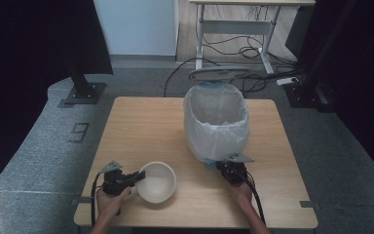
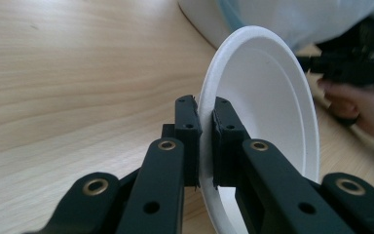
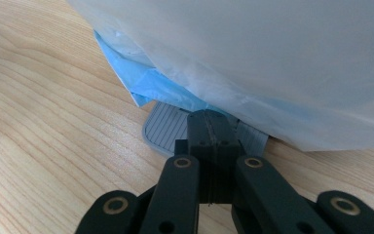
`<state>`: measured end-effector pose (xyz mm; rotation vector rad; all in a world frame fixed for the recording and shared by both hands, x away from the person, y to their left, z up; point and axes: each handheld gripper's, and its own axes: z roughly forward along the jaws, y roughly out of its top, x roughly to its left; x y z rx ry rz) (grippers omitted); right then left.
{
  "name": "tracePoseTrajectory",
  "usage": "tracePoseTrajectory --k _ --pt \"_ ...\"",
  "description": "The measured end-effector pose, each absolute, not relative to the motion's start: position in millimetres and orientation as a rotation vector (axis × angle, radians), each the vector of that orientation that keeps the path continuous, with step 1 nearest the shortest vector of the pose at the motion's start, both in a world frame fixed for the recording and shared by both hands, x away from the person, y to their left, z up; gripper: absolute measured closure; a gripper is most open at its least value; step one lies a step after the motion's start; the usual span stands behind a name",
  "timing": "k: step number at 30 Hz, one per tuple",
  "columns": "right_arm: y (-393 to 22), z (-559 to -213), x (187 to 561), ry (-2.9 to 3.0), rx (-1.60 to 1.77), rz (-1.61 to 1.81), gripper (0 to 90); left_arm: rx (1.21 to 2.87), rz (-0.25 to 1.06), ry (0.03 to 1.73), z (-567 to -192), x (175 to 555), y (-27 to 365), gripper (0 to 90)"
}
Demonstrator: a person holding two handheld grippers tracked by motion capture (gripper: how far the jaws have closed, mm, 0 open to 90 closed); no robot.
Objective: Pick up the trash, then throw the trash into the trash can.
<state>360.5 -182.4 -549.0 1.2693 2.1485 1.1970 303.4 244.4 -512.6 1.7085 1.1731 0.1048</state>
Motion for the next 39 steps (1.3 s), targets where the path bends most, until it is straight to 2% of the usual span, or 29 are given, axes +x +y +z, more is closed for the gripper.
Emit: tracePoseTrajectory --k 5,12,39 --pt "-182 -549 360 2.148 1.267 1.196 89.4 1.610 0.106 1.194 -510 299 268 84.0" --pt "-182 -549 360 2.149 1.267 1.196 89.4 1.563 0.120 1.208 -507 297 282 84.0" --pt "-182 -549 360 2.149 1.261 1.191 89.4 1.521 0.135 1.156 -493 292 283 84.0"
